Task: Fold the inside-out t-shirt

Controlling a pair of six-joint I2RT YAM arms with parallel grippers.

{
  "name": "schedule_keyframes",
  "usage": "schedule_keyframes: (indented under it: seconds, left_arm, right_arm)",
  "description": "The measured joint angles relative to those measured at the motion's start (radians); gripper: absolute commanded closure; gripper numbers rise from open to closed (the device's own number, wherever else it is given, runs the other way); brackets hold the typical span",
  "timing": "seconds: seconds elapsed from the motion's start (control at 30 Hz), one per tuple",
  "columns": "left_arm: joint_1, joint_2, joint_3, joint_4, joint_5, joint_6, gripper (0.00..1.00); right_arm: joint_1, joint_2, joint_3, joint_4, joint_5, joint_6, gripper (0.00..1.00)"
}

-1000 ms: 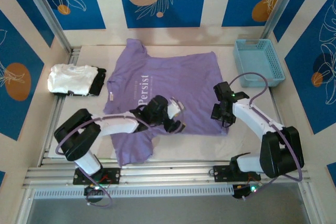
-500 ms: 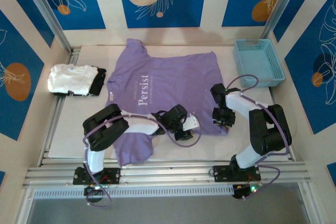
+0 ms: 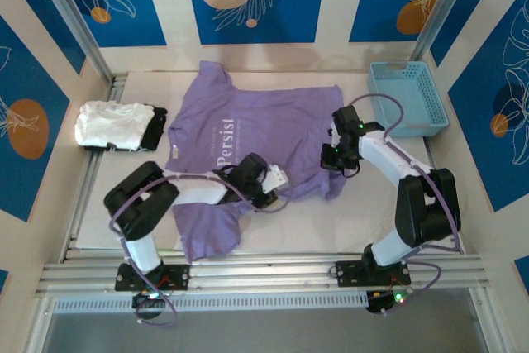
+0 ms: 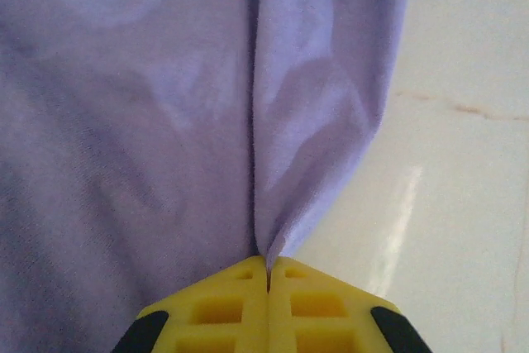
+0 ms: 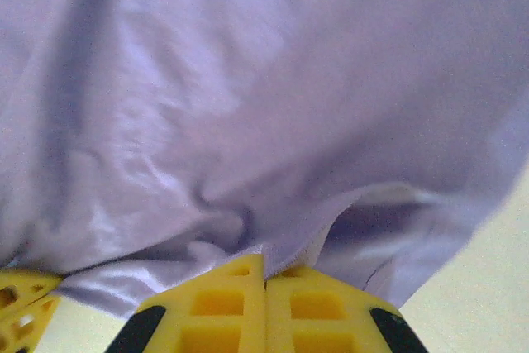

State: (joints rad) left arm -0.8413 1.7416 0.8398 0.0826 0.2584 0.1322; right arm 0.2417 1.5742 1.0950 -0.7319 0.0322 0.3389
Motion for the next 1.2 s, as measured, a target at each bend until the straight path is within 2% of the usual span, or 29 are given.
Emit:
schedule_keyframes:
  seconds: [0.1,0.2,0.3,0.4,0.53,0.7,0.83,1.03,1.2]
  left_arm:
    - [0.053,-0.06,-0.056,0.011,0.038,-0.062,1.0]
    - [0.073,-0.073,-0.076,0.027,0.065,-0.109,1.0]
    - [0.084,-0.071,-0.079,0.048,0.101,-0.155,1.0]
    - [0.087,-0.066,-0.079,0.068,0.131,-0.188,1.0]
    - [0.089,-0.05,-0.079,0.089,0.156,-0.213,1.0]
    - [0.089,-0.048,-0.079,0.097,0.169,-0.229,1.0]
    - [0.09,-0.048,-0.079,0.102,0.178,-0.232,1.0]
    - [0.09,-0.048,-0.082,0.109,0.179,-0.232,1.0]
    - [0.09,-0.048,-0.091,0.113,0.179,-0.232,1.0]
  right_arm:
    - [0.009,0.122,0.107,0.038,-0.073,-0.039,0.88]
    - [0.015,0.215,0.161,0.075,-0.093,-0.058,0.77]
    - [0.03,0.287,0.216,0.035,0.01,-0.063,0.64]
    - [0.047,0.272,0.187,0.036,0.098,-0.051,0.57]
    - [0.102,0.131,0.053,0.039,0.18,-0.024,0.46]
    - [0.225,-0.008,-0.063,0.037,0.257,0.004,0.44]
    - [0.295,0.018,-0.083,0.036,0.32,0.001,0.44]
    - [0.308,0.129,-0.048,0.036,0.438,-0.026,0.47]
    - [0.3,0.135,-0.034,0.033,0.526,-0.051,0.52]
